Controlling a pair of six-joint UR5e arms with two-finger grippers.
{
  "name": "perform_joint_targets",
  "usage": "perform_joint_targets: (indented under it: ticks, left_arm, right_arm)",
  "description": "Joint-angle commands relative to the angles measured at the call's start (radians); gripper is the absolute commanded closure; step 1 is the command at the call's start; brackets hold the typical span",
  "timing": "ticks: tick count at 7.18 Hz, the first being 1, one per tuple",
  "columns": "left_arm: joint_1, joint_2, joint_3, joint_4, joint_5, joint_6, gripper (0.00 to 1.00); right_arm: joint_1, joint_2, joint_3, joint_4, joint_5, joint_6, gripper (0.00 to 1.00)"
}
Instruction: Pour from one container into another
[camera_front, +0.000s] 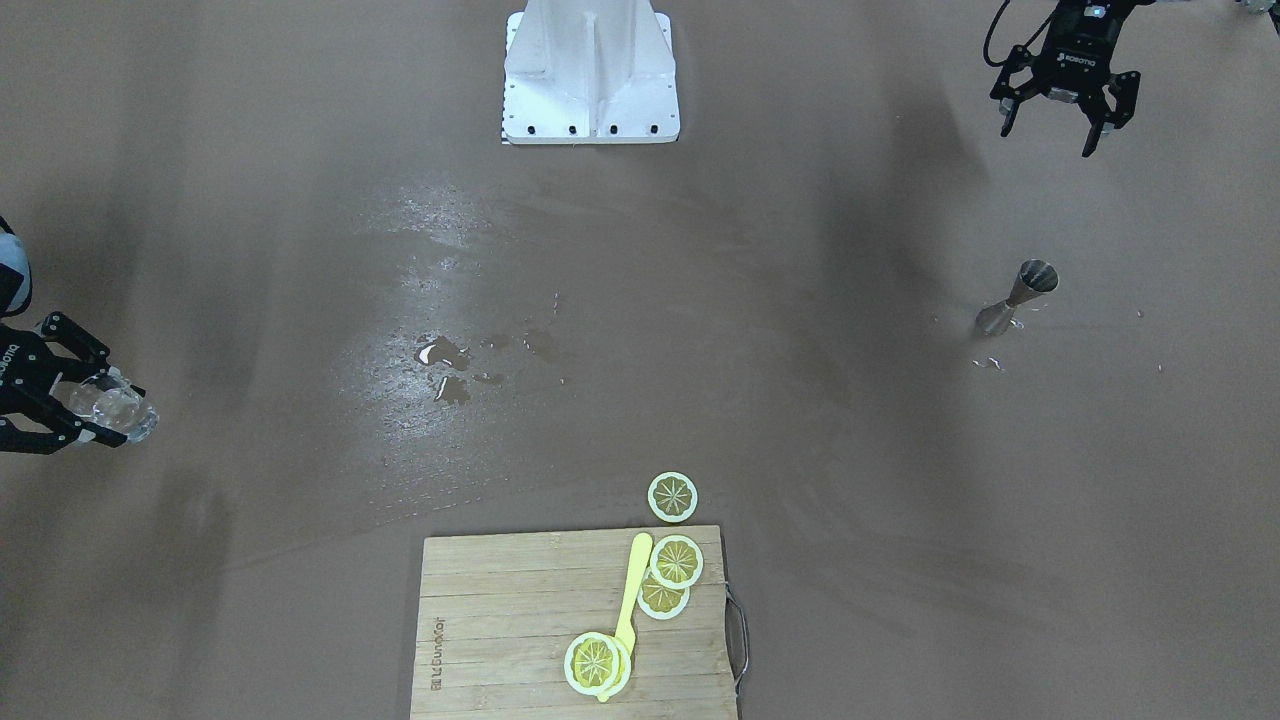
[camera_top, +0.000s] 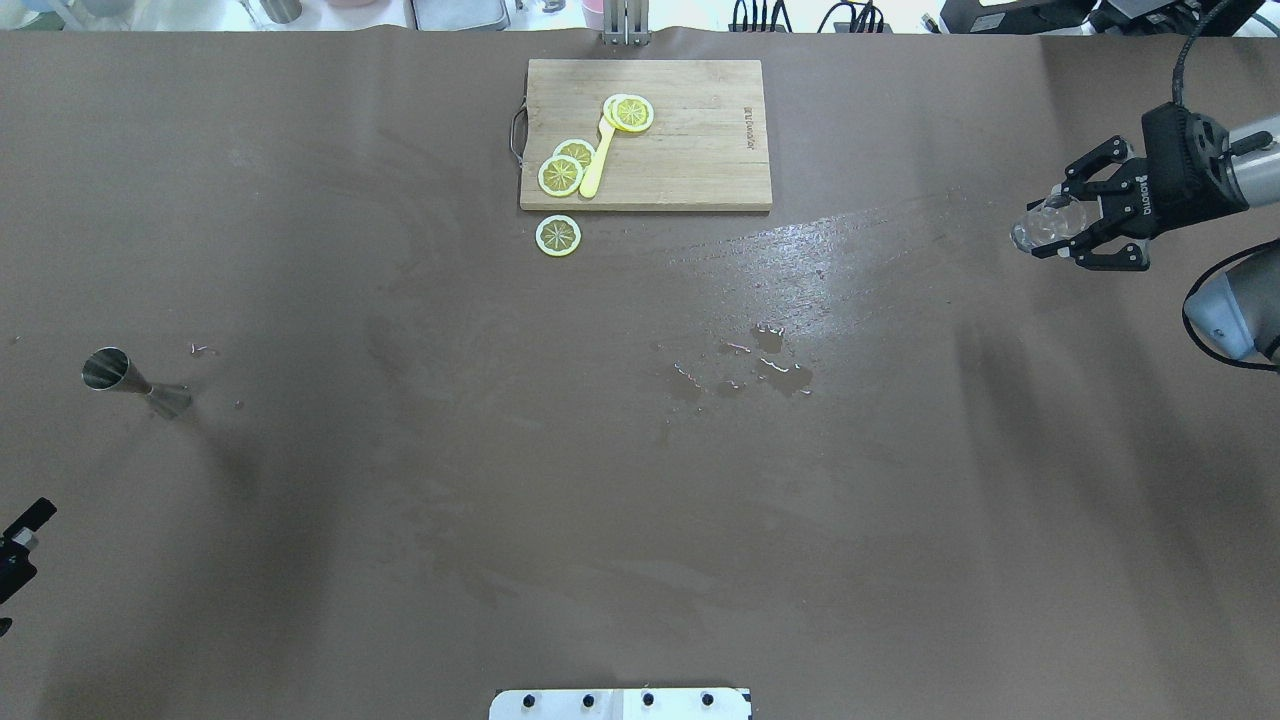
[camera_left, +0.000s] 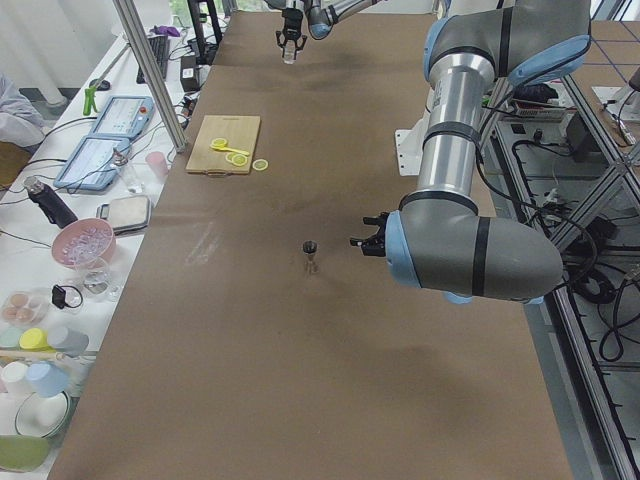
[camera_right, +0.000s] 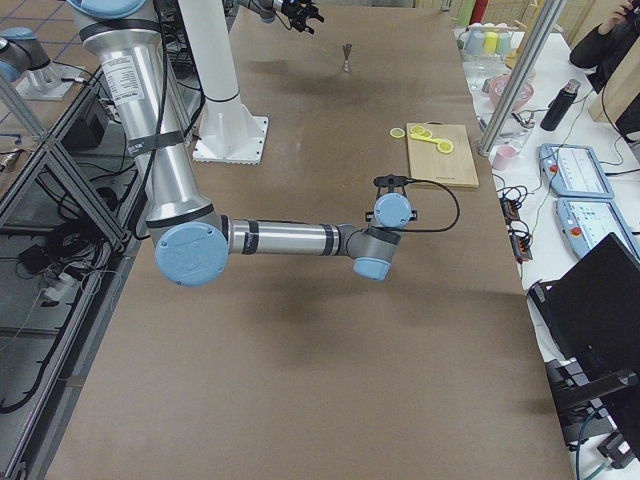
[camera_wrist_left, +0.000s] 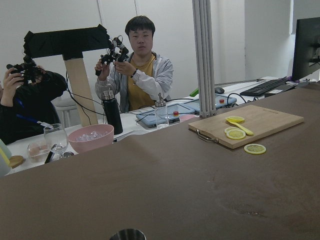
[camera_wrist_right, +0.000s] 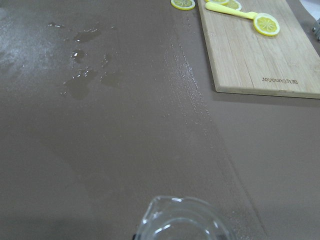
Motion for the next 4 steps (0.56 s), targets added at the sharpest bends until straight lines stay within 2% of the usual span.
perform_joint_targets:
  ticks: [1,2,3,4]
  left_arm:
    - [0.045,-0.023,0.005,0.022,0.089,-0.003,0.02]
    - [0.088,-0.039,0.036,0.034,0.153,-0.003,0.02]
    - [0.138,-0.107,0.079,0.048,0.296,-0.008,0.02]
    - [0.143,-0.111,0.081,0.065,0.329,-0.044,0.02]
  right_arm:
    - [-0.013,0.015,0.076,-0.101,0.001,0.078,1.00]
    - [-0.015,0.015,0.126,-0.163,0.004,0.095,1.00]
    - [-0.018,0.012,0.180,-0.215,0.009,0.135,1.00]
    - [-0.021,0.012,0.214,-0.247,0.030,0.152,1.00]
